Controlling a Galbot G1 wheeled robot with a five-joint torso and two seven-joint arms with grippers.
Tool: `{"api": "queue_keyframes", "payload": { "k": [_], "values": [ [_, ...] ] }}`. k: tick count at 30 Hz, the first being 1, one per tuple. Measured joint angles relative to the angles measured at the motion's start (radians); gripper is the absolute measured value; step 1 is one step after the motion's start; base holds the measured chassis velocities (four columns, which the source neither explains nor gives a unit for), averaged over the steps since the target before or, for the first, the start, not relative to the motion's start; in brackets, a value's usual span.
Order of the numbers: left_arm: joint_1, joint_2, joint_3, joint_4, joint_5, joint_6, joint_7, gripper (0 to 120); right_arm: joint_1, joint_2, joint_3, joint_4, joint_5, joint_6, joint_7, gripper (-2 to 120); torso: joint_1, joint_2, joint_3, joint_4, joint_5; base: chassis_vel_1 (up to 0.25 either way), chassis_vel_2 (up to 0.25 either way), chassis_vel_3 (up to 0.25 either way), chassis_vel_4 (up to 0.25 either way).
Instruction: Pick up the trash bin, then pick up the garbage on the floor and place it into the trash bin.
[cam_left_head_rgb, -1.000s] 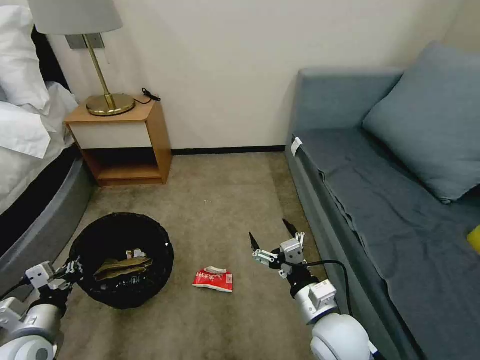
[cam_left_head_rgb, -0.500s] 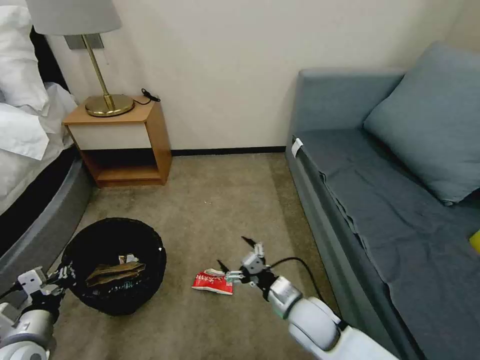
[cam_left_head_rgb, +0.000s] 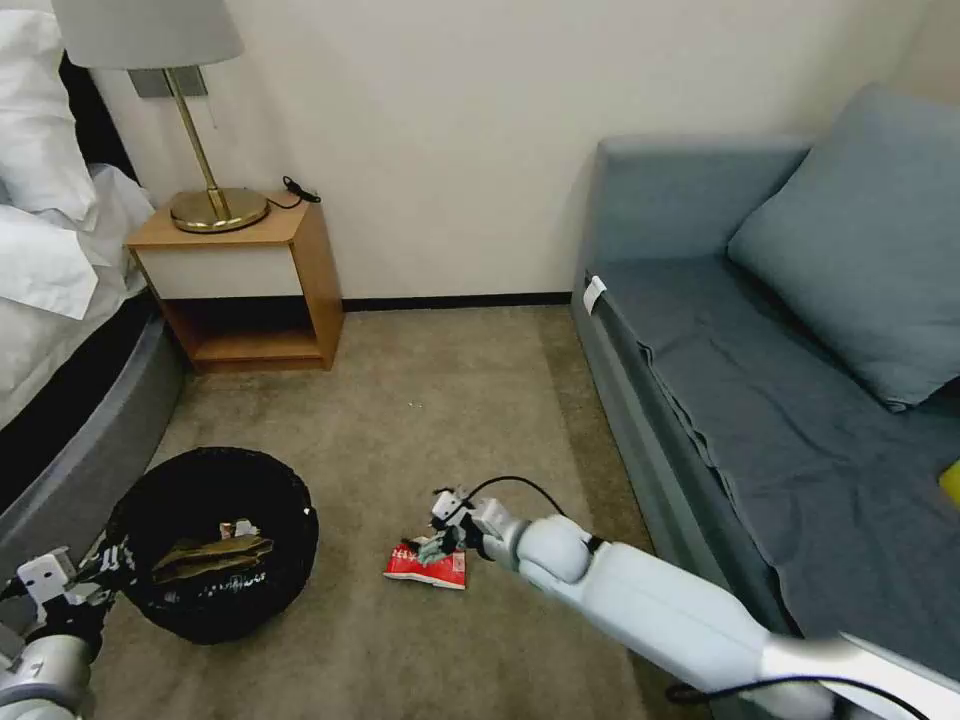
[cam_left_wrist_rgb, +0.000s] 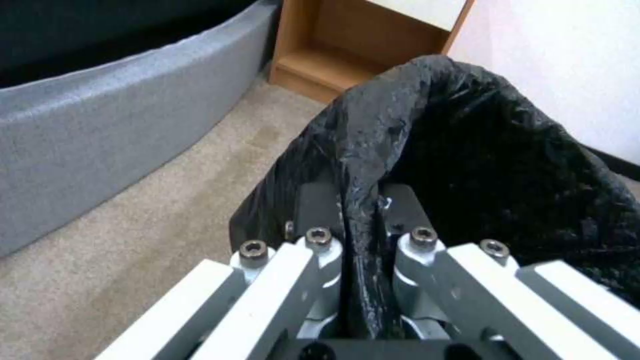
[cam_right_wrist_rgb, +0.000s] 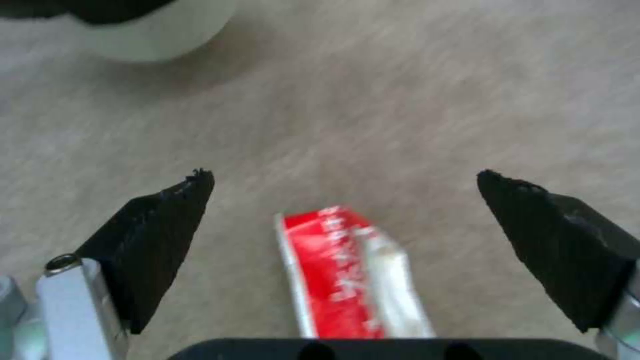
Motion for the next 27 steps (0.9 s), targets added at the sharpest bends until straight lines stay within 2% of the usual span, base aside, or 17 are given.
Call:
{"api": "queue_keyframes", "payload": {
  "k": [6, 12, 27],
  "values": [
    [-0.009, -0.001, 0.006, -0.015, -0.001, 0.003, -0.001, 4, 0.024, 0.053, -0.010, -0.127, 0.019, -0.070, -0.080, 100, 0.000, 0.000, 0.000, -0.0002, -0.0001, 0.000, 0.000, 0.000, 0.000],
    [-0.010, 0.007, 0.006, -0.021, -0.002, 0.007, -0.001, 4, 0.025, 0.074, -0.005, -0.203, 0.009, -0.074, -0.107, 100, 0.000, 0.000, 0.000, -0.0003, 0.0001, 0.000, 0.000, 0.000, 0.000],
    [-0.013, 0.009, 0.007, -0.023, 0.001, 0.014, -0.001, 4, 0.001, 0.170, 0.052, -0.463, -0.126, 0.022, -0.117, 99, 0.000, 0.000, 0.000, -0.0002, 0.0000, 0.000, 0.000, 0.000, 0.000]
  ]
}}
